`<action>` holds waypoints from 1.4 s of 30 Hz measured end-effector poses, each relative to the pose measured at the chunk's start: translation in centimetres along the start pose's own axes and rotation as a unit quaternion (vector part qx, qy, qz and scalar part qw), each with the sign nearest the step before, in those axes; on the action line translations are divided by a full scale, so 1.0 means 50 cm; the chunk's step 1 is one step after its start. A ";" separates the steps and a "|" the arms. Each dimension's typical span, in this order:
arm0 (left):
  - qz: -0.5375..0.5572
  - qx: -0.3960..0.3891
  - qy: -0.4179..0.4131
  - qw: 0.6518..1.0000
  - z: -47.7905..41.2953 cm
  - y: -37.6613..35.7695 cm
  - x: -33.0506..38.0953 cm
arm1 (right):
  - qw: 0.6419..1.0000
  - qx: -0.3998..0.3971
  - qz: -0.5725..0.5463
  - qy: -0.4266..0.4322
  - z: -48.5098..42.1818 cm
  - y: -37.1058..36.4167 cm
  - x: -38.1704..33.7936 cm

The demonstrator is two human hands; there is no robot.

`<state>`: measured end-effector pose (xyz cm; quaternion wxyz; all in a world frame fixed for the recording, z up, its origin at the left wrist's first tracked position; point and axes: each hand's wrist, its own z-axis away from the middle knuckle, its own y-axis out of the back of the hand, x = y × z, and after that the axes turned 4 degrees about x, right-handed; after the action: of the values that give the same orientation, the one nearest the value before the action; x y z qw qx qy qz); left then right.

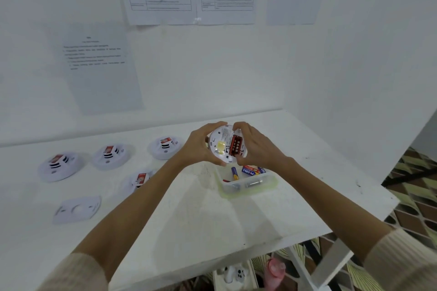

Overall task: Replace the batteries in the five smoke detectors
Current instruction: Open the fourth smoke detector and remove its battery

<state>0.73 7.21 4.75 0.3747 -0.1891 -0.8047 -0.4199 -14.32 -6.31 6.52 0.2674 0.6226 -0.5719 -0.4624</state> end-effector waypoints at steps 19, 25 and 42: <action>-0.007 0.008 0.001 1.000 -0.026 -0.021 -0.015 | 1.000 -0.006 0.005 0.007 -0.017 -0.023 0.023; -0.024 -0.016 -0.005 1.000 -0.022 -0.027 -0.024 | 1.000 -0.014 -0.014 0.021 -0.011 -0.022 0.047; -0.007 0.017 0.003 1.000 -0.013 -0.051 0.014 | 0.999 0.020 0.029 0.025 0.008 -0.015 0.041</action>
<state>-1.05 5.21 4.15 0.3776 -0.1755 -0.8120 -0.4090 -14.50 -8.06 5.16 0.2819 0.6225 -0.5920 -0.4274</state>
